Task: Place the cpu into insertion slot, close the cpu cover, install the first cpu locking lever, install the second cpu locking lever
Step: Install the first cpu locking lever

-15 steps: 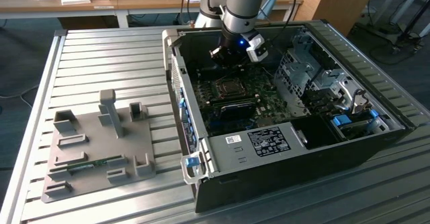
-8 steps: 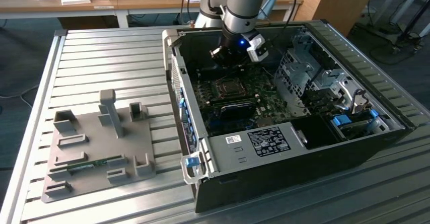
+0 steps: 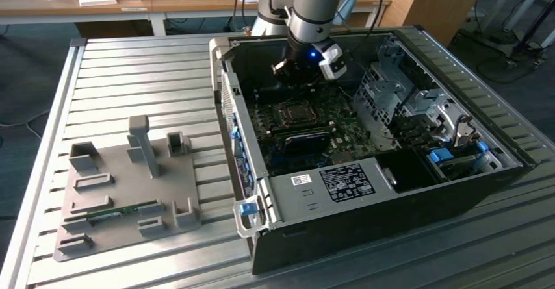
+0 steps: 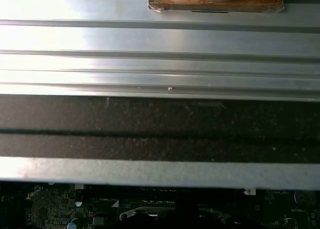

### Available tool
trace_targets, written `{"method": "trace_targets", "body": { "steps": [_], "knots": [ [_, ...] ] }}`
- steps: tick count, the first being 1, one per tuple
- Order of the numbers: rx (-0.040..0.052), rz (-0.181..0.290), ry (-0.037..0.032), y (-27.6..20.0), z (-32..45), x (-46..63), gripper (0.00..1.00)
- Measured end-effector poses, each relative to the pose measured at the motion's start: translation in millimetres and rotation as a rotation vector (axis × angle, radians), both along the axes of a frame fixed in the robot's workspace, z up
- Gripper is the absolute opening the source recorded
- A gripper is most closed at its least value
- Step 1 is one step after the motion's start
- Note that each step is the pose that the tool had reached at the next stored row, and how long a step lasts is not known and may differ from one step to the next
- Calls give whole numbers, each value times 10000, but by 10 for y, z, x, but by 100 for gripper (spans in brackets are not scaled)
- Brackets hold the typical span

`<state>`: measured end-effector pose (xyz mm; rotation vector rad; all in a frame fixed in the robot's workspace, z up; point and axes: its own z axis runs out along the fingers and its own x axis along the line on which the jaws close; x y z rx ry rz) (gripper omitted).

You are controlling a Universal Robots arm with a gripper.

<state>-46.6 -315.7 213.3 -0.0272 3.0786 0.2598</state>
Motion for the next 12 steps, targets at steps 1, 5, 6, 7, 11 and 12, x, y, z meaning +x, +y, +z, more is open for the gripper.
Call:
{"method": "trace_targets", "body": {
  "steps": [1, 5, 6, 7, 11, 12],
  "knots": [
    [0, -1, 0, 0, 0, 1, 11],
    [0, -2, 0, 5, -2, 7, 11],
    [-3, -1, 1, 7, -2, 8, 11],
    [-2, 0, 1, 9, -3, 9, 11],
    [0, -1, 1, 14, -4, 15, 11],
    [0, 0, 0, 14, -6, 17, 11]
  ]
}}
